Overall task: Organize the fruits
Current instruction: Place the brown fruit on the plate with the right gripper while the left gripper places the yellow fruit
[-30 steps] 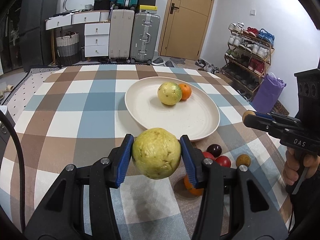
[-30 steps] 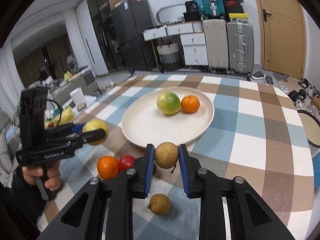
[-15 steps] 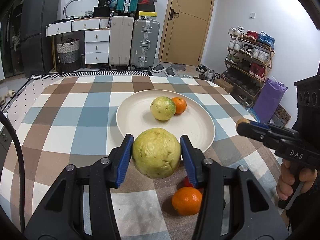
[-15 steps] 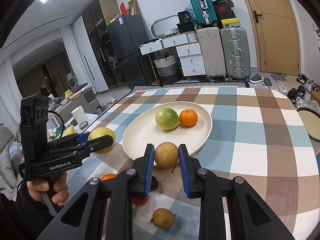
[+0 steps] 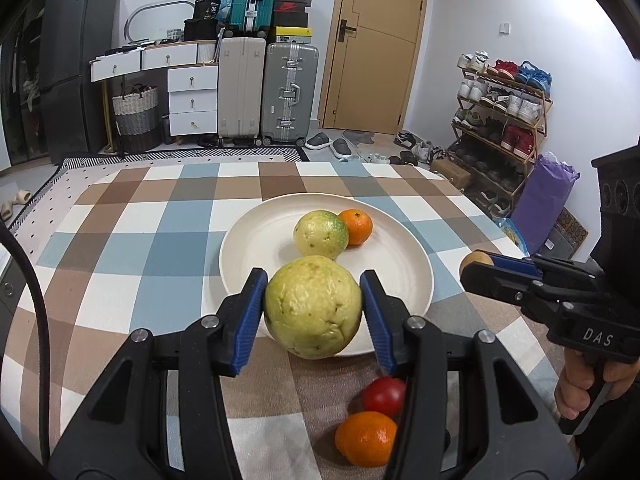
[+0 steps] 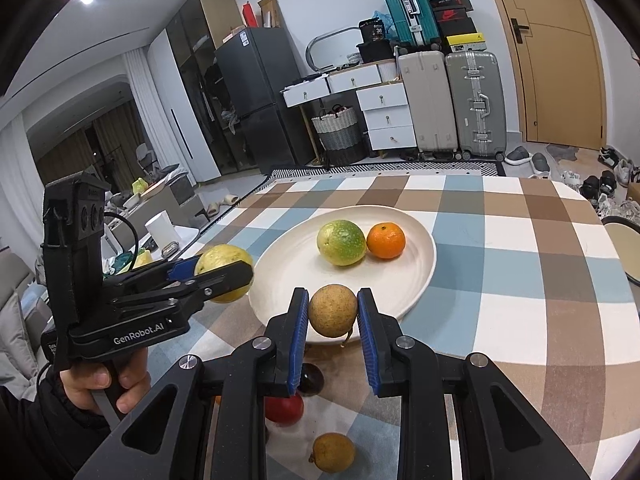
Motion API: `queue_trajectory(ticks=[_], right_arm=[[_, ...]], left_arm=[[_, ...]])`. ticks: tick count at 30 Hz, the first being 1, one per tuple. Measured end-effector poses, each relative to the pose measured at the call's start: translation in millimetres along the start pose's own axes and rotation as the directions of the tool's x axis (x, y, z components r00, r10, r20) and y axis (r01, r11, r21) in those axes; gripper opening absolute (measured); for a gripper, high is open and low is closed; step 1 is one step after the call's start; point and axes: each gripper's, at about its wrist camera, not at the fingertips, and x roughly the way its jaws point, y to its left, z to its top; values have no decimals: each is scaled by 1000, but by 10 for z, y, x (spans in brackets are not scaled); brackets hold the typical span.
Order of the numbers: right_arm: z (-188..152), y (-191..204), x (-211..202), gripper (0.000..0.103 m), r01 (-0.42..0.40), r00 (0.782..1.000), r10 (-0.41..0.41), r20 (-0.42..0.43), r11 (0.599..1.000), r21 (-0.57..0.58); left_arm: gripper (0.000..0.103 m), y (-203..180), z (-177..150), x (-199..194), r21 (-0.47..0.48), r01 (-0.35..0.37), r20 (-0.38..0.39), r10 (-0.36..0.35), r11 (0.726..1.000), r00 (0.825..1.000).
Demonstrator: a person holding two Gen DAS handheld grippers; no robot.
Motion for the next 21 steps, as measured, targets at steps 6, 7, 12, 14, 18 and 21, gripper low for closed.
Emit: queue_trajectory(ticks=[6,7,12,14,18,21], right_arm=[[56,22,157,25,9,1000,-9,-25,1000,-11],[61,17,190,25,7,999,-7,-32,1000,-8],[89,-18,334,25,16,998,-16,-62,1000,3],[84,-31,379,25,13,998,-12,-67,1000,7],[39,-39,431,25,12,997,-11,-79,1000,10],[20,-36,456,25,20,996,-20,-89,1000,8]], left_arm=[[45,-12,40,151,17,-6,-11,6,1000,1000],[45,-6,47,171,15,-4,-12,4,1000,1000],[45,31,29,239,8,-13,-15,13,1000,1000],[45,47,11,258,7,-13,-18,14,1000,1000],[45,69,-16,289,8,-15,-27,15,1000,1000],[45,80,-27,312,5,-15,-32,15,1000,999]])
